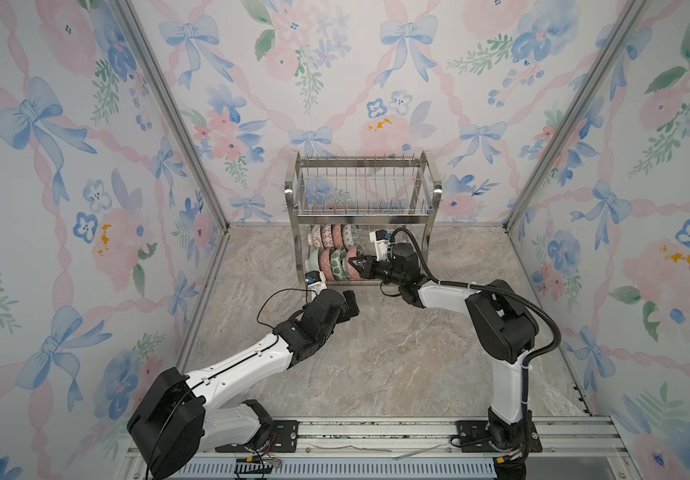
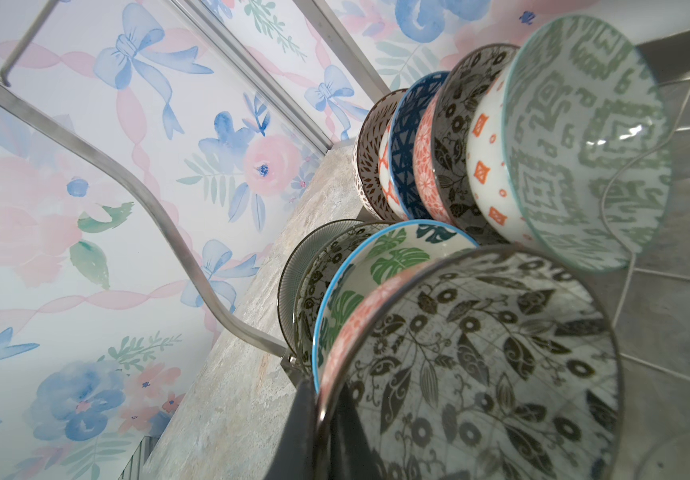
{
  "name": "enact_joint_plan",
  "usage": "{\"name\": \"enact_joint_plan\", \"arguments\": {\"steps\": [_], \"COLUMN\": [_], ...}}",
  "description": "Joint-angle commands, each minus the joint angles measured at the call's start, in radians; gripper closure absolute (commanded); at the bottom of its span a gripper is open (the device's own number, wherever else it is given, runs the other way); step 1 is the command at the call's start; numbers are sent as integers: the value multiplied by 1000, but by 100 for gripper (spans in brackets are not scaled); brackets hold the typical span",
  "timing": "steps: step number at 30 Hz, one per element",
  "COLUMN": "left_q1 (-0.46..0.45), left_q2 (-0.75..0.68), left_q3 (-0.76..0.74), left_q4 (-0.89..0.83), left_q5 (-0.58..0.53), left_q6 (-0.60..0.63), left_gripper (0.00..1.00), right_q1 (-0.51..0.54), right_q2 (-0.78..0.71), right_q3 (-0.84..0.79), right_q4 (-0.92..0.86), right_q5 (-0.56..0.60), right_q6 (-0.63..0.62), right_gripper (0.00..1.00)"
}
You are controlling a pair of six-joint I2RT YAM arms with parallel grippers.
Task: Load the bowls into the dish rack
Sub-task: 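Lower the black leaf-pattern bowl upright into the rack slot beside the monstera-leaf bowl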
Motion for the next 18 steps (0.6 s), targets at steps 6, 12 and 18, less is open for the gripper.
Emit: {"name": "enact_joint_plan", "arguments": {"steps": [6, 12, 18], "left_q1": [2, 3, 3], "left_q2": [-8, -24, -25], "left_q3": [-4, -12, -18], "left_q4": [-10, -11, -11], "left_q5": [-36, -46, -60], "left_q6": [-12, -22, -23], "left_gripper": [2, 2, 2], "right_q1": [-13, -13, -13], "right_q2": [70, 121, 138], "right_q3": [54, 71, 84], "right_q4": [192, 243, 251], "right_q5": [-52, -79, -84], "right_q6": [85, 132, 147], "right_gripper": [100, 100, 100]}}
